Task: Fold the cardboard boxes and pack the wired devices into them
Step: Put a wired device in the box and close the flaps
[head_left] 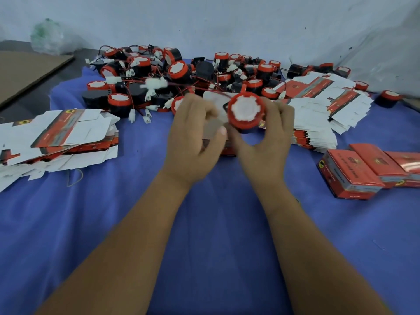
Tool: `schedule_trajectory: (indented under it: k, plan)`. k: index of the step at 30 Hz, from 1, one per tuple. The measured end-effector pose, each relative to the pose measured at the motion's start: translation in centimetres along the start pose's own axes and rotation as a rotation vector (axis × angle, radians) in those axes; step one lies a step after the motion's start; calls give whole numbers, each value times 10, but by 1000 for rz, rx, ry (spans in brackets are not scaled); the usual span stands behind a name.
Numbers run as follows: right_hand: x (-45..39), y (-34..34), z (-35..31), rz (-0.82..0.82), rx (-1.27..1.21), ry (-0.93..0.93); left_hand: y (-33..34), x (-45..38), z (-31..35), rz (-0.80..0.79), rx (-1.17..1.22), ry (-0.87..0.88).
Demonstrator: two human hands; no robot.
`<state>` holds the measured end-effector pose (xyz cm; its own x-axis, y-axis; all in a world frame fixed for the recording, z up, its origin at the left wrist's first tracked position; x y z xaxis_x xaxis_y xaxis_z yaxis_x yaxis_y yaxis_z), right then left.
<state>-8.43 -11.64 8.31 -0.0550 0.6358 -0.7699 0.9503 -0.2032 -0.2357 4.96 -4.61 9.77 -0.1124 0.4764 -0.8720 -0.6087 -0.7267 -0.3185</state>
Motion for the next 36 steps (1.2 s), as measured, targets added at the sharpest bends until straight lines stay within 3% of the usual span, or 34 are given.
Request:
schedule_trajectory:
  k: [3, 6, 9, 11, 14, 18, 23, 30, 33, 36]
  plan:
    - [-1, -15, 13, 111, -119, 156, -1, 9, -32, 6, 19, -226]
    - [-1, -17, 16, 118, -233, 238, -5, 15, -60, 82, 0, -443]
    - [-1, -7, 11, 28, -238, 239, 19, 28, -91, -107, 188, -731]
    - [0, 4, 10, -62, -168, 212, 38, 39, -98, -264, 309, -823]
    - [3, 17, 14, -185, -30, 193, 47, 41, -101, -317, 379, -799]
    - [3, 15, 18, -182, 37, 192, 47, 40, -104, -287, 364, -803]
    - [-1, 3, 10, -22, -90, 179, 34, 34, -107, -194, 178, -795]
    - [4, -11, 55, 222, -383, 545, 30, 32, -104, -180, -76, -731]
    - [1, -19, 44, 249, -290, 439, 33, 31, -98, -213, -88, -688]
    - [-1, -9, 23, 125, -121, 287, 37, 29, -87, -264, -12, -640]
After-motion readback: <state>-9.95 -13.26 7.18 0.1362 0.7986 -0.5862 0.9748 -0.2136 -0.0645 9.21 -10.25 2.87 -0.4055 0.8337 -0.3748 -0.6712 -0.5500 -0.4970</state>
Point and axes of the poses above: each hand's wrist, its own x-axis away from the middle knuckle, its own y-axis out of the palm, z = x × y, the point moved 10 cm from there along -x, towards the middle knuckle, and after that the axes turned 1 degree about -x, right-handed, at the moved point
